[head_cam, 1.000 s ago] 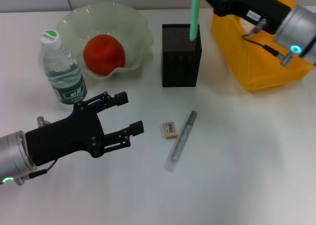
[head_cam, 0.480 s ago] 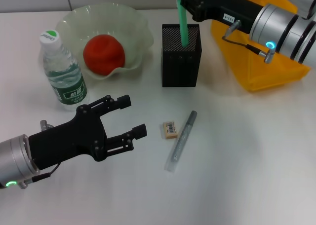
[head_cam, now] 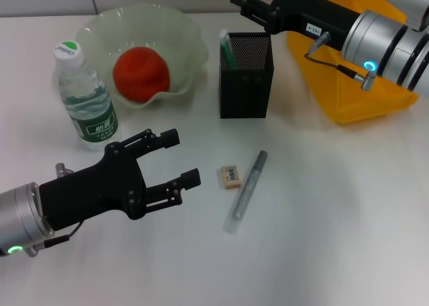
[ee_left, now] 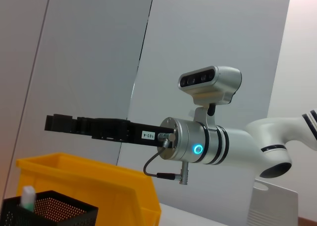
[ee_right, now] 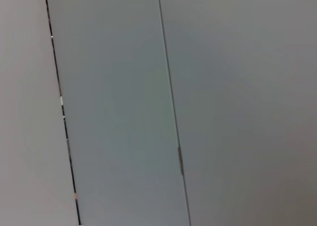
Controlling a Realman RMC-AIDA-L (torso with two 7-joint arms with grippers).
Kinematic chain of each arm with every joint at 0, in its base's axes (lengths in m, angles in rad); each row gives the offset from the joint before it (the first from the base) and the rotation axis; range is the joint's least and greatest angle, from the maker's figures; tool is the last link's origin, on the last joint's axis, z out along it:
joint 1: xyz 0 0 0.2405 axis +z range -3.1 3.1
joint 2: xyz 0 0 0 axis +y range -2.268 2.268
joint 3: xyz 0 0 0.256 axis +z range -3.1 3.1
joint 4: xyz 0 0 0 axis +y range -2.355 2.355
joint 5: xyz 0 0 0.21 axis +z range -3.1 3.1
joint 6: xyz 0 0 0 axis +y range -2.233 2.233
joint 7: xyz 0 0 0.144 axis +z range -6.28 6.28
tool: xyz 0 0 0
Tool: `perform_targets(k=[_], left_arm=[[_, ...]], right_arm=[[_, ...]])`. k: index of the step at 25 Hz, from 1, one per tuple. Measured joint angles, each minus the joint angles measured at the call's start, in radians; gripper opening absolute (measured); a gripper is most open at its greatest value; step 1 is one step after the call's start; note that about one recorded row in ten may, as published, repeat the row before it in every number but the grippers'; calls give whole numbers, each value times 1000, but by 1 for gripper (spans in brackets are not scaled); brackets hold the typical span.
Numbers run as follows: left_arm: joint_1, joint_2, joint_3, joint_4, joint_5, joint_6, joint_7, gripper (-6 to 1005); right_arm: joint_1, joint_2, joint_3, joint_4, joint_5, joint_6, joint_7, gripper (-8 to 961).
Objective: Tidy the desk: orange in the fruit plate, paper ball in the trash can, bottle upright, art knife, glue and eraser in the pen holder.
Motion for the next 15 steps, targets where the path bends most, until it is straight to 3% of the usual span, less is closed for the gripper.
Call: perform_targets(k=[9, 15], left_arm=[[5, 4, 19, 0, 1, 7, -4, 803], [7, 8, 38, 6, 2, 12, -5, 803]], right_arm=[[-45, -2, 6, -35, 18, -60, 42, 653], [-163, -10, -5, -170, 21, -331, 134, 688]])
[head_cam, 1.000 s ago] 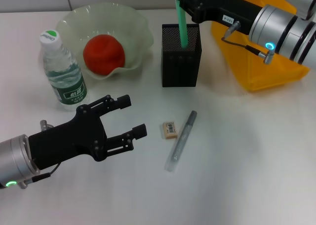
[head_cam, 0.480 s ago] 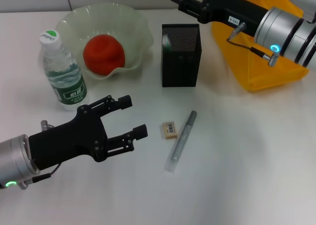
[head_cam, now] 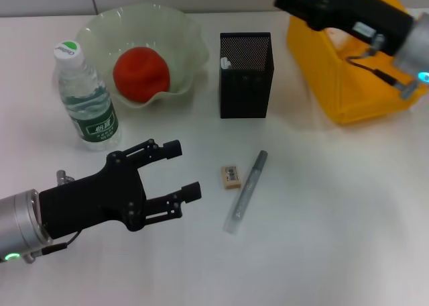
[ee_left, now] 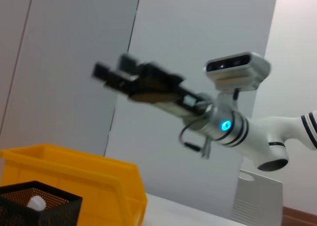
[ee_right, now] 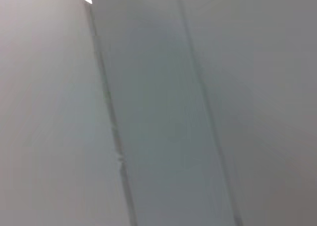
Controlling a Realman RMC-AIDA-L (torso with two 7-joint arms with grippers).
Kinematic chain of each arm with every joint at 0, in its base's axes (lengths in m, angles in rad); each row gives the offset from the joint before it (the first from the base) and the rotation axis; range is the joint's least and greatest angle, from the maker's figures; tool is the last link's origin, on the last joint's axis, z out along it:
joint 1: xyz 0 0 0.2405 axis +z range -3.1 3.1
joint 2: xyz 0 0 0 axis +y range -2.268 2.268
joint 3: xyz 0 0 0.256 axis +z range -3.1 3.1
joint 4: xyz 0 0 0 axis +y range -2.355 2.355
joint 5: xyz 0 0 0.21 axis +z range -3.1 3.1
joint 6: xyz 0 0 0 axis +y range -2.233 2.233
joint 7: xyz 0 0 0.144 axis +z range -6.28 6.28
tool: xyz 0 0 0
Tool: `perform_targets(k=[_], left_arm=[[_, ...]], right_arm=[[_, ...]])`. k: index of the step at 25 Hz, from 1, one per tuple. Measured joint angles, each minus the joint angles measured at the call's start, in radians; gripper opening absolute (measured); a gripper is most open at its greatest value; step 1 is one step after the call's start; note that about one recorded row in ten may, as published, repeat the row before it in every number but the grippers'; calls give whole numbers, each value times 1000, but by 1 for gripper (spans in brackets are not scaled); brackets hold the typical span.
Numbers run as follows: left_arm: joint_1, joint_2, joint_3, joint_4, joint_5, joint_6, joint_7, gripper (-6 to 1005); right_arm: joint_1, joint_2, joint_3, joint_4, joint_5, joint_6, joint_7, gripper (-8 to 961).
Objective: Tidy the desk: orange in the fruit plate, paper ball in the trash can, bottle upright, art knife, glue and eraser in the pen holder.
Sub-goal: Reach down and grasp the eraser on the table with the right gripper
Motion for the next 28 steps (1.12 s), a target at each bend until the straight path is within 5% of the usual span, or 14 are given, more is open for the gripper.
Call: perform_targets(k=[5, 12, 15, 18, 28], left_arm=[[1, 2, 33, 15, 2, 3, -12, 803], [8, 13, 44, 32, 2, -16, -15, 803], [12, 19, 43, 33, 2, -27, -15, 802], [15, 29, 46, 35, 2, -44, -15, 802], [19, 27, 47, 42, 2, -58, -9, 802]], right_arm=[[-75, -26, -14, -177, -120, -216, 147, 680], [-18, -52, -13, -331, -533, -299, 348, 668], [31, -47, -13, -341, -690, -303, 376, 664], [96, -17, -44, -337, -867, -264, 384, 659], [184, 2, -288, -289, -959, -46, 430, 642]])
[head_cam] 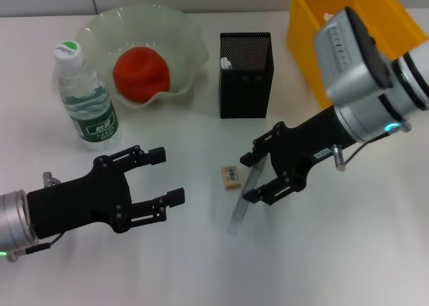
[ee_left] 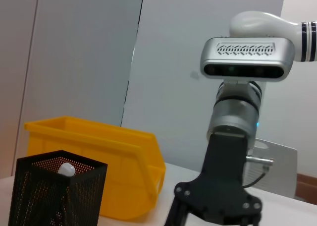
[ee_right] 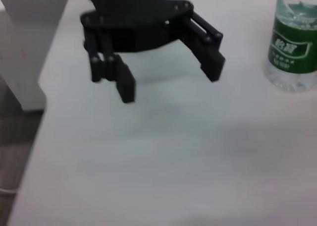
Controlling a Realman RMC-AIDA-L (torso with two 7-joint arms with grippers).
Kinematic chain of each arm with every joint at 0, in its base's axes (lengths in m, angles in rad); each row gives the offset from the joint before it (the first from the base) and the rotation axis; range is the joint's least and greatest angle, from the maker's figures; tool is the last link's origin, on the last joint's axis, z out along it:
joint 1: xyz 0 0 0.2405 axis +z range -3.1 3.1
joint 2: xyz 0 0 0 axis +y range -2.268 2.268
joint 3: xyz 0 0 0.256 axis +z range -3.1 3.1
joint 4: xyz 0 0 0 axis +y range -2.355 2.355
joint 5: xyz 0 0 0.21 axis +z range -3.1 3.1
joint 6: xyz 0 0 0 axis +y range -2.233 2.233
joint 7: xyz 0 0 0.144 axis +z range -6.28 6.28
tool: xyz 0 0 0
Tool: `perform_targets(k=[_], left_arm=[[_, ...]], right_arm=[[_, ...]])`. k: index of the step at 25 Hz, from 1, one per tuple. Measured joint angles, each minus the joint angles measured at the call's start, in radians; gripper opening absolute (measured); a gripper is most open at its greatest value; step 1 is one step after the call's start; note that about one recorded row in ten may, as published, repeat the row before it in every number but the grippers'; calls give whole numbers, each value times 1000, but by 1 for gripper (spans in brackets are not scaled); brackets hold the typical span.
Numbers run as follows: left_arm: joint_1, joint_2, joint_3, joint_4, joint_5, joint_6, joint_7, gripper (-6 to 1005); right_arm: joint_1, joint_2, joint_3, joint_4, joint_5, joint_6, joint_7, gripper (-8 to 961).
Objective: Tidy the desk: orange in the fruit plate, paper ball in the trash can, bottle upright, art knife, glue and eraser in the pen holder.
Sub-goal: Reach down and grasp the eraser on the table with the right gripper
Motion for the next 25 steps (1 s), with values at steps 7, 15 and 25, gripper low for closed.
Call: perform_targets(k=[7, 15, 25], left_arm=[[2, -5, -5, 0, 0, 0, 0, 802], [0, -10, -8, 0, 0, 0, 2, 802], [2, -19, -2, 0, 0, 4, 7, 802]], right_arm=[[20, 1, -83, 1, 2, 76, 2, 631], [50, 7, -135, 33, 16, 143, 8, 617], [55, 10, -193, 39, 38, 170, 7, 525]])
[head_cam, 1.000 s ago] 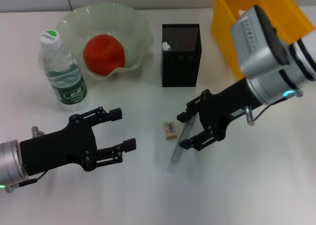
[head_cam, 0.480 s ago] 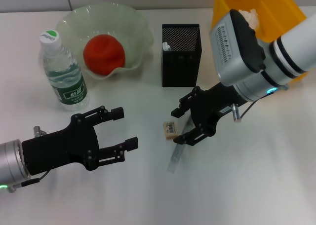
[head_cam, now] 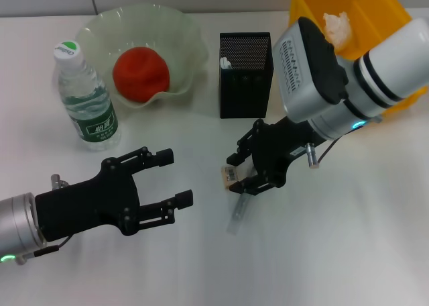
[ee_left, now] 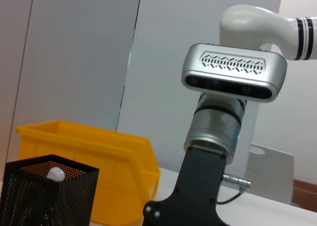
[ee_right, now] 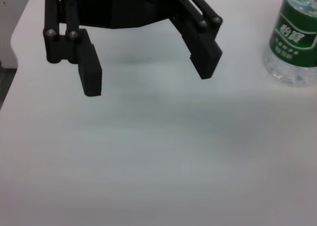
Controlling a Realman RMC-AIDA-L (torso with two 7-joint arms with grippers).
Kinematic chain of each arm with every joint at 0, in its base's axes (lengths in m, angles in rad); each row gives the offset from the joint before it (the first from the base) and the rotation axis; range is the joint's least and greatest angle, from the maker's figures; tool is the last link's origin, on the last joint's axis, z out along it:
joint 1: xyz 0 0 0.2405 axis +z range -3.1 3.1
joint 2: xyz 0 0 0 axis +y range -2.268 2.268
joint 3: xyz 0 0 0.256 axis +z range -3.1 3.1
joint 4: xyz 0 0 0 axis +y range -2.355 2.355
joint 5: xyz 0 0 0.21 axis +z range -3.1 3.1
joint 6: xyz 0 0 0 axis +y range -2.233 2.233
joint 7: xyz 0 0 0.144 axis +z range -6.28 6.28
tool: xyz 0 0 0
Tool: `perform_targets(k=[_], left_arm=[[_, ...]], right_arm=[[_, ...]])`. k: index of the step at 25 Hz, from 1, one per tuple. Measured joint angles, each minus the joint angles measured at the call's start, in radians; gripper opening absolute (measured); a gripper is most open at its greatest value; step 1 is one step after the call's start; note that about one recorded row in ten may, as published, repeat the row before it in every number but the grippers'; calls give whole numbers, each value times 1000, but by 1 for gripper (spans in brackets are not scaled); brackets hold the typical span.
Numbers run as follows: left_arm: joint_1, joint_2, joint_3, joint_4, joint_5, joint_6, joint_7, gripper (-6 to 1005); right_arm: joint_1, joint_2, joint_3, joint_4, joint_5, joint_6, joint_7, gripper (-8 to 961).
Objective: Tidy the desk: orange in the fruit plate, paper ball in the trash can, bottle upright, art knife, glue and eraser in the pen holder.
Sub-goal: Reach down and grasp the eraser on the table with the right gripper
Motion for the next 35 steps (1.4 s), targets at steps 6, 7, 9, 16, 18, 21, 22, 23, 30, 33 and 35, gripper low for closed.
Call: perform_targets(k=[6, 7, 9, 16, 18, 21, 22, 23, 30, 33, 35], left_arm=[[1, 0, 0, 0, 0, 4, 0, 802], [1, 0, 1, 0, 0, 4, 0, 802], [0, -1, 1, 0, 0, 5, 0, 802], [-3, -2, 0, 0, 0, 5, 0, 802], [-4, -2, 0, 0, 0, 5, -1, 802], [-5, -3, -2, 0, 0, 5, -2, 802], [-5, -3, -2, 0, -1, 5, -2, 802], [-5, -3, -2, 0, -1, 5, -2, 802], [-5, -3, -3, 0, -3, 5, -1, 802], [-6, -3, -3, 0, -3, 5, -2, 802], [-6, -3, -3, 0, -3, 5, -2, 802]], right_arm=[[-6, 0, -51, 1, 8, 43, -4, 490], [-6, 0, -57, 1, 11, 50, -5, 490], [-7, 0, -68, 1, 21, 63, -8, 490], [-9, 0, -76, 1, 31, 93, -17, 489], [-9, 0, -76, 1, 31, 99, -17, 488], [-9, 0, -76, 3, 32, 102, -17, 489], [-6, 0, -79, 10, 33, 103, -18, 489], [-6, 0, -79, 10, 33, 103, -18, 490], [-4, 0, -117, 16, 59, 104, -18, 488], [-5, 0, -118, 16, 59, 107, -18, 486], [-6, 0, -121, 17, 59, 115, -18, 485]])
